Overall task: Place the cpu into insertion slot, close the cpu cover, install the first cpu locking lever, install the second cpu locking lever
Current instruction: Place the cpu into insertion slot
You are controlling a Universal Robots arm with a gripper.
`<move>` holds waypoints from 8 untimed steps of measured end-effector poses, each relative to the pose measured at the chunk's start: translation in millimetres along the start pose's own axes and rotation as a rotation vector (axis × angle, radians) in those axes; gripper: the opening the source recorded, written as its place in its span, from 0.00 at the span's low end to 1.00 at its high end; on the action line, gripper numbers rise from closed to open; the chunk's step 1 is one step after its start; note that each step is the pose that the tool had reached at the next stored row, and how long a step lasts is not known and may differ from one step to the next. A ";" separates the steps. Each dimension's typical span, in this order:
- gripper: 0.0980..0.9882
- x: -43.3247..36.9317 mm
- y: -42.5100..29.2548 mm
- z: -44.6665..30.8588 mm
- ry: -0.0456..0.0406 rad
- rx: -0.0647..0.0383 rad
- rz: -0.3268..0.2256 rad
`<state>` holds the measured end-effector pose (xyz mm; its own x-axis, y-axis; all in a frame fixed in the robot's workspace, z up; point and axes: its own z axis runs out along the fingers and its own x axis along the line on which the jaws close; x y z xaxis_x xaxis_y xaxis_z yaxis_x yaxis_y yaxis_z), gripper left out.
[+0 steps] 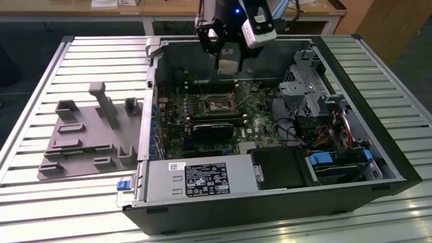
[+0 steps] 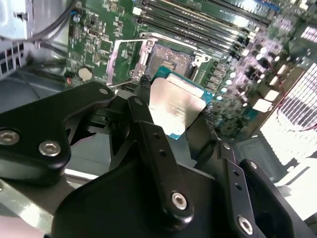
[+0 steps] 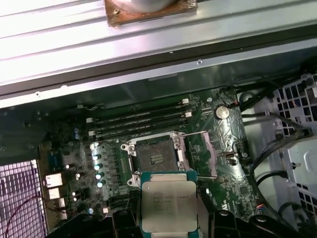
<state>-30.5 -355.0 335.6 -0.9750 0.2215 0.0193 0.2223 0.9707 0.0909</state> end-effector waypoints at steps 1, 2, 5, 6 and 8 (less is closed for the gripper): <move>0.49 0.0 -0.1 0.8 -0.0016 0.000 0.018; 0.49 0.0 -0.2 1.7 -0.0033 -0.001 0.036; 0.49 -0.1 -0.4 4.2 -0.0082 -0.002 0.090; 0.49 -0.1 -0.5 5.1 -0.0100 -0.002 0.109; 0.49 -0.1 -0.6 6.6 -0.0132 -0.003 0.145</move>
<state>-30.5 -355.0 328.9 -0.9326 0.3605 0.0193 0.3607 0.9282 0.0910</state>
